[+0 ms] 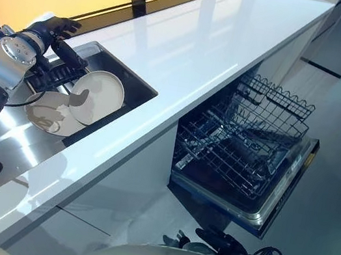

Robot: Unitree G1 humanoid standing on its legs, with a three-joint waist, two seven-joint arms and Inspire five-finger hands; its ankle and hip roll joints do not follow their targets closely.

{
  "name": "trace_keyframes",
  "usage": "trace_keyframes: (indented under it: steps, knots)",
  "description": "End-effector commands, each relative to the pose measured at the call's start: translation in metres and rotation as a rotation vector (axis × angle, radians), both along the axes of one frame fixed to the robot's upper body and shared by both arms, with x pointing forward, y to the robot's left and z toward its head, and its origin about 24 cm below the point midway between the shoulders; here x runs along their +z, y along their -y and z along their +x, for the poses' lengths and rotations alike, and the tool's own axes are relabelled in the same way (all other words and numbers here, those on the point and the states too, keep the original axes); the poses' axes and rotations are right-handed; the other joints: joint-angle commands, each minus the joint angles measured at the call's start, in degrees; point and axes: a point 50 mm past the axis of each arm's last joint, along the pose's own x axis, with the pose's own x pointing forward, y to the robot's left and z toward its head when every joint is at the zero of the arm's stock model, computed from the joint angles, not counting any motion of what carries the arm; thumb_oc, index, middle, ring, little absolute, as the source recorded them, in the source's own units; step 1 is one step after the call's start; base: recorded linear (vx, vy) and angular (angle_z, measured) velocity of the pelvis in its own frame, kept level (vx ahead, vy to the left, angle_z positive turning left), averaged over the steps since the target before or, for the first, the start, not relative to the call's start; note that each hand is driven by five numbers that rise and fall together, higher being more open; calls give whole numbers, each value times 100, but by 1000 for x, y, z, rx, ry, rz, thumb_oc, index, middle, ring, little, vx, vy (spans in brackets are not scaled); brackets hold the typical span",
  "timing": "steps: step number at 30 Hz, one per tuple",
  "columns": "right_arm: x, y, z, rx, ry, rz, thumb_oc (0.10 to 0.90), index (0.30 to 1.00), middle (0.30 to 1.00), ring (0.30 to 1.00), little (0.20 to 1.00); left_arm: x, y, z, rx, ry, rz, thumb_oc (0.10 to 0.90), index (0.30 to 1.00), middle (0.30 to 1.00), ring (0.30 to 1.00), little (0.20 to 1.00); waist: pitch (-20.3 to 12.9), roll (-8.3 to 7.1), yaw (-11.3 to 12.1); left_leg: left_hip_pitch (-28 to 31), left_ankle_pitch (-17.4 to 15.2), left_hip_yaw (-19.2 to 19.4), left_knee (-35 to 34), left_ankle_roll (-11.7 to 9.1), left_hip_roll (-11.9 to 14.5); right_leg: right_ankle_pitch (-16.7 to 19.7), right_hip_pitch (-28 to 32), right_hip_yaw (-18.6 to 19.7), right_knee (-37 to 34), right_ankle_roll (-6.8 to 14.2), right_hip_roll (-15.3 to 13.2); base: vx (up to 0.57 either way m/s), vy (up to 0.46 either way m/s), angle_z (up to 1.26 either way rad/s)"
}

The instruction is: Pick up plates and place into dishwasher.

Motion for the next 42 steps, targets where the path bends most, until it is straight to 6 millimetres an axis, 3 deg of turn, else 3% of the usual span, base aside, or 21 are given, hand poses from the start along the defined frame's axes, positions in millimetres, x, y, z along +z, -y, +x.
trace_keyframes:
  steps: [1, 6, 10, 20, 28, 31, 32, 33, 34, 35, 42]
  knots:
    - [3, 22, -19, 36, -78, -53, 800, 900, 900, 900, 900, 101, 3, 13, 14, 267, 11, 800, 900, 900, 900, 900, 373, 388, -74, -135, -597, 130, 253, 364, -467, -283, -479, 61, 841, 608, 115, 24, 95, -2]
    - [6, 29, -17, 36, -70, -68, 800, 900, 900, 900, 900, 83, 2, 16, 29, 143, 1, 800, 900, 900, 900, 900, 522, 388, -153, -239, -652, 279, 379, 393, -491, -110, -672, 227, 1003, 619, 64, 36, 103, -3]
    - [8, 32, -14, 43, -63, -73, 800, 900, 900, 900, 900, 80, 3, 17, 13, 76, 58, 800, 900, 900, 900, 900, 609, 401, -183, -304, -679, 334, 440, 409, -504, -34, -766, 297, 1052, 612, 38, 16, 68, 7]
    - [10, 36, -11, 38, -47, -75, 800, 900, 900, 900, 900, 94, 8, 20, -4, 73, 182, 800, 900, 900, 900, 900, 773, 386, -154, -413, -696, 334, 519, 417, -510, 30, -858, 342, 1047, 576, 13, 3, 32, 9]
    - [9, 35, -14, 39, -48, -66, 800, 900, 900, 900, 900, 96, 8, 20, -14, 88, 129, 800, 900, 900, 900, 900, 809, 331, -159, -385, -690, 334, 480, 420, -509, 76, -908, 351, 1036, 568, 33, -4, 1, 3]
    - [8, 33, -14, 38, -45, -64, 800, 900, 900, 900, 900, 90, 15, 22, -65, 102, -45, 800, 900, 900, 900, 900, 827, 314, -165, -360, -685, 338, 459, 418, -506, 84, -916, 348, 1036, 569, 41, -26, -4, 3]
    - [8, 33, -14, 36, -45, -65, 800, 900, 900, 900, 900, 87, 20, 23, -95, 95, -88, 490, 634, 634, 634, 590, 836, 315, -177, -331, -703, 330, 451, 426, -510, 48, -895, 333, 1047, 576, 36, -30, 4, 4]
    - [8, 33, -15, 36, -45, -66, 800, 900, 900, 900, 900, 83, 24, 24, -132, 87, -131, 366, 528, 528, 528, 466, 839, 314, -178, -324, -700, 330, 446, 428, -508, 54, -896, 332, 1051, 574, 39, -27, 1, 4]
    - [8, 33, -15, 36, -45, -66, 800, 900, 900, 900, 900, 81, 28, 25, -168, 79, -155, 317, 486, 486, 486, 417, 823, 314, -159, -349, -687, 348, 451, 417, -500, 102, -933, 345, 1048, 572, 44, -24, 2, 5]
    - [8, 33, -15, 37, -45, -70, 800, 900, 900, 900, 900, 79, 33, 25, -209, 76, -178, 100, 300, 300, 300, 200, 839, 320, -174, -300, -698, 324, 427, 422, -505, 69, -905, 336, 1074, 580, 42, -23, 0, 6]
    - [8, 35, -20, 27, -46, -68, 800, 900, 900, 900, 900, 78, 57, 26, -368, 66, -225, 100, 300, 300, 300, 200, 794, 329, -164, -249, -688, 292, 362, 417, -497, 71, -902, 336, 1066, 596, 71, -24, -9, 8]
